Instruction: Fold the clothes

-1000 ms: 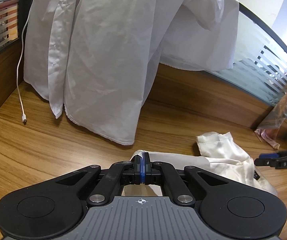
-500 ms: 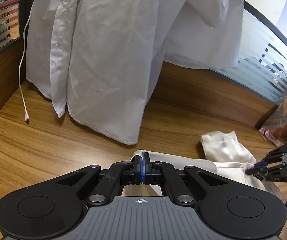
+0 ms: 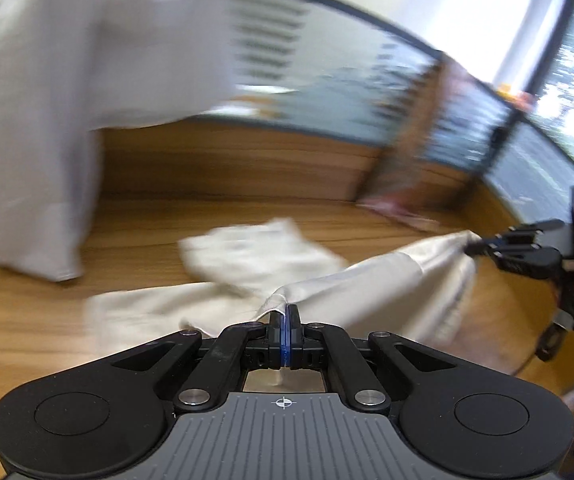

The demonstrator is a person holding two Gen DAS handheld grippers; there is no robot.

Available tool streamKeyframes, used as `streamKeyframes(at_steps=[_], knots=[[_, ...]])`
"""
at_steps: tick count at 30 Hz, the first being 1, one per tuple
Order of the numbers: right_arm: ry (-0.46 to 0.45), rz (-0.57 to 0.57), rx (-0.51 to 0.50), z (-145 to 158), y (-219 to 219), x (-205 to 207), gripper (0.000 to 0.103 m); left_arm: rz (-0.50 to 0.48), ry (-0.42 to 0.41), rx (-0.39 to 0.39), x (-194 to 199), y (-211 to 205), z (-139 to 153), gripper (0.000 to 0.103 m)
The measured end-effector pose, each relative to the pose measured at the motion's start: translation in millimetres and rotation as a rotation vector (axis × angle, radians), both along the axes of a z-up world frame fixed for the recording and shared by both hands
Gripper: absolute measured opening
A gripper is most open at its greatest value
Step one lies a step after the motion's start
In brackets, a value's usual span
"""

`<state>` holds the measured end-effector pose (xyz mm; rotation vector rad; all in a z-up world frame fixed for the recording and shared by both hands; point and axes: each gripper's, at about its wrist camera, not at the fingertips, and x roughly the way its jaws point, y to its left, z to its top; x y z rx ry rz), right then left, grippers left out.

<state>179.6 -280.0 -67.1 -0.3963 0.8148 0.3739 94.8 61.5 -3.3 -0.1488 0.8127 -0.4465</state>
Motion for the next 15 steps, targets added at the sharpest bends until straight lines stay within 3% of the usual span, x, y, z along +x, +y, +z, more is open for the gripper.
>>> streamKeyframes(at_steps=[6,10,13,15], knots=[[-0.127,-0.168,-0.071,49.2,-98.5,-35.8,0.004,-0.153,-0.067,-0.081,-18.6,-93.4,28.5,0.002],[-0.276,-0.247,-0.117,101.4,-144.8,-50.4,0.004,-0.211,-0.125,-0.166,-35.5,-138.1,48.8,0.002],[-0.425,-0.244,-0.16,146.3,-158.8,-54.3,0.004,-0.193,-0.179,-0.242,-54.6,-153.8,63.8,0.002],[-0.486,-0.198,-0.152,170.4,-153.7,-45.2,0.004,-0.132,-0.196,-0.279,-64.8,-149.6,66.7,0.002]])
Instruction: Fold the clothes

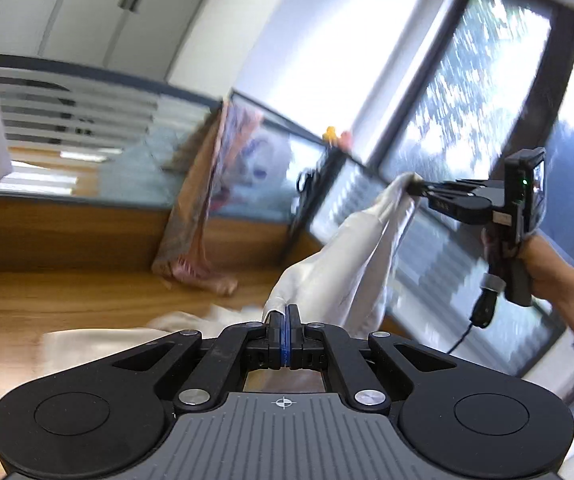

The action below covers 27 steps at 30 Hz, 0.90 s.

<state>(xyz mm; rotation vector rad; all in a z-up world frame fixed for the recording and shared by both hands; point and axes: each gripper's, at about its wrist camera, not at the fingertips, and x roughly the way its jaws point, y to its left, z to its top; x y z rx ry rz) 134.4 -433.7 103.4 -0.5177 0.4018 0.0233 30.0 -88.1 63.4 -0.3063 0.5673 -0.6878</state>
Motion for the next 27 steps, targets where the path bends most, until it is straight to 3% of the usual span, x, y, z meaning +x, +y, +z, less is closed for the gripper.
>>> streamKeyframes(at_steps=[3,5,13,19,27], knots=[[-0.023,0.122,-0.016,17.0,24.6,24.1,0.004,0.119,0.011,-0.04,-17.0,16.7,-1.8,0.002],[0.0,0.223,-0.034,11.2,54.1,43.1,0.004,0.21,0.038,-0.044,-29.1,34.2,-8.6,0.002],[0.208,0.631,-0.116,-89.5,228.6,86.2,0.004,0.584,0.228,0.012,-102.3,116.7,-62.6,0.002],[0.328,0.899,-0.212,-162.1,370.4,58.4,0.004,0.836,0.385,0.018,-159.1,177.7,-106.4,0.002],[0.404,1.195,-0.334,-211.6,531.6,-13.7,0.005,1.103,0.542,0.009,-221.7,242.4,-137.4,0.002]])
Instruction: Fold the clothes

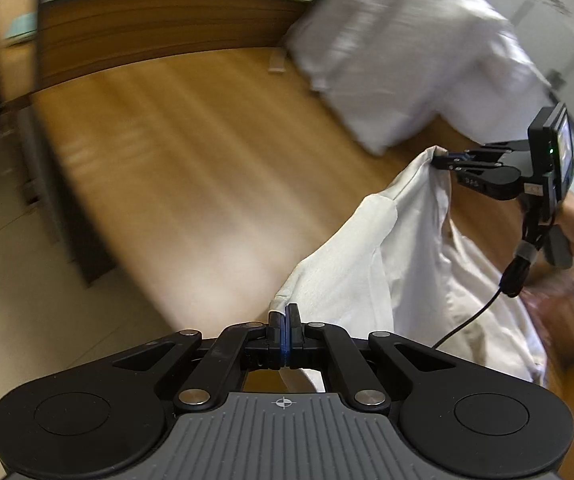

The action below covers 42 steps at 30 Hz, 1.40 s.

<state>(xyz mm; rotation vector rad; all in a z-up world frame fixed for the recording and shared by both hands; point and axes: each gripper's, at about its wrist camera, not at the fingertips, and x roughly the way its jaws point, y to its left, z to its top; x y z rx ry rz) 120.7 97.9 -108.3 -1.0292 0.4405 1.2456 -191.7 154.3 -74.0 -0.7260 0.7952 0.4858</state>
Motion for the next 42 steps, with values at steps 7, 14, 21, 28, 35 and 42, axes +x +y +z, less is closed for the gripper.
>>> streamKeyframes(at_steps=[7,14,21,28,35,42], knots=[[0.04,0.161,-0.041,-33.0,120.3,-56.0,0.005,0.112,0.093,0.003,-36.5,55.8,-6.9,0.002],[0.088,0.196,-0.07,-55.5,192.8,-79.6,0.006,0.132,0.163,0.013,-37.6,93.2,-8.2,0.003],[0.209,0.085,-0.025,-28.6,184.5,-65.1,0.034,0.017,0.154,0.128,-11.2,101.7,16.9,0.034],[0.321,-0.125,0.054,22.3,99.0,-34.7,0.043,-0.178,0.061,0.22,50.0,111.9,44.2,0.054],[0.337,-0.409,0.094,31.2,-13.4,-5.5,0.045,-0.413,0.012,0.261,136.5,95.6,47.5,0.055],[0.322,-0.702,0.113,19.8,-114.2,22.3,0.045,-0.597,-0.01,0.277,208.5,60.1,40.9,0.057]])
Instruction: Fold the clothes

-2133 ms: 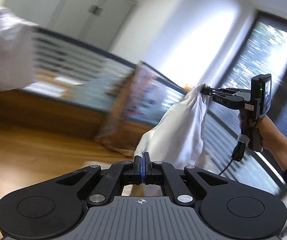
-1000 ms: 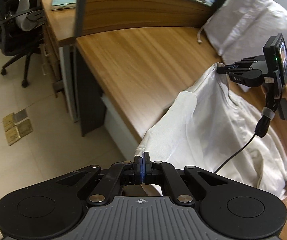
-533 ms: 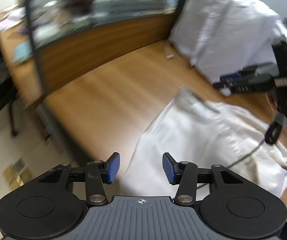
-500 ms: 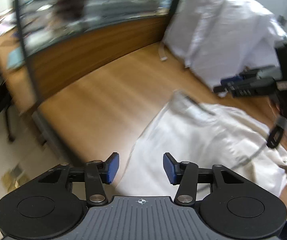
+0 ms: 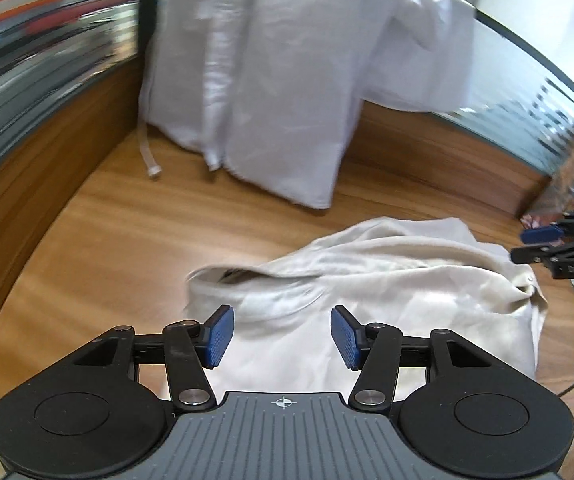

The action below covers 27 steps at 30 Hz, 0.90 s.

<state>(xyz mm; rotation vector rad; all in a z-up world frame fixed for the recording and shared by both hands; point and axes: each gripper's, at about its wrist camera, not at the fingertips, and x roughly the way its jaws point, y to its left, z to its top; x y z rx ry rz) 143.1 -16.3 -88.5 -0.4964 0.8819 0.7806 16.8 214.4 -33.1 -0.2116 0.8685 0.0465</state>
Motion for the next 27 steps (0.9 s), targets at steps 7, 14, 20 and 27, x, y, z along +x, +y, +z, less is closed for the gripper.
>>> streamKeyframes(at_steps=[7,14,20,27], knots=[[0.004,-0.228,-0.042,-26.3,-74.7,20.4,0.045,-0.16,0.04,-0.019,63.5,-23.7,-18.4,0.057],[0.035,-0.372,-0.077,-58.4,-119.3,43.0,0.047,-0.28,0.059,0.008,137.6,-48.6,-43.1,0.052],[0.08,-0.393,-0.108,-83.5,-126.4,56.9,0.057,-0.314,0.083,0.028,195.2,-66.2,-68.5,0.049],[0.132,-0.421,-0.125,-105.4,-134.6,65.1,0.058,-0.428,0.118,0.067,234.7,-86.5,-90.1,0.049]])
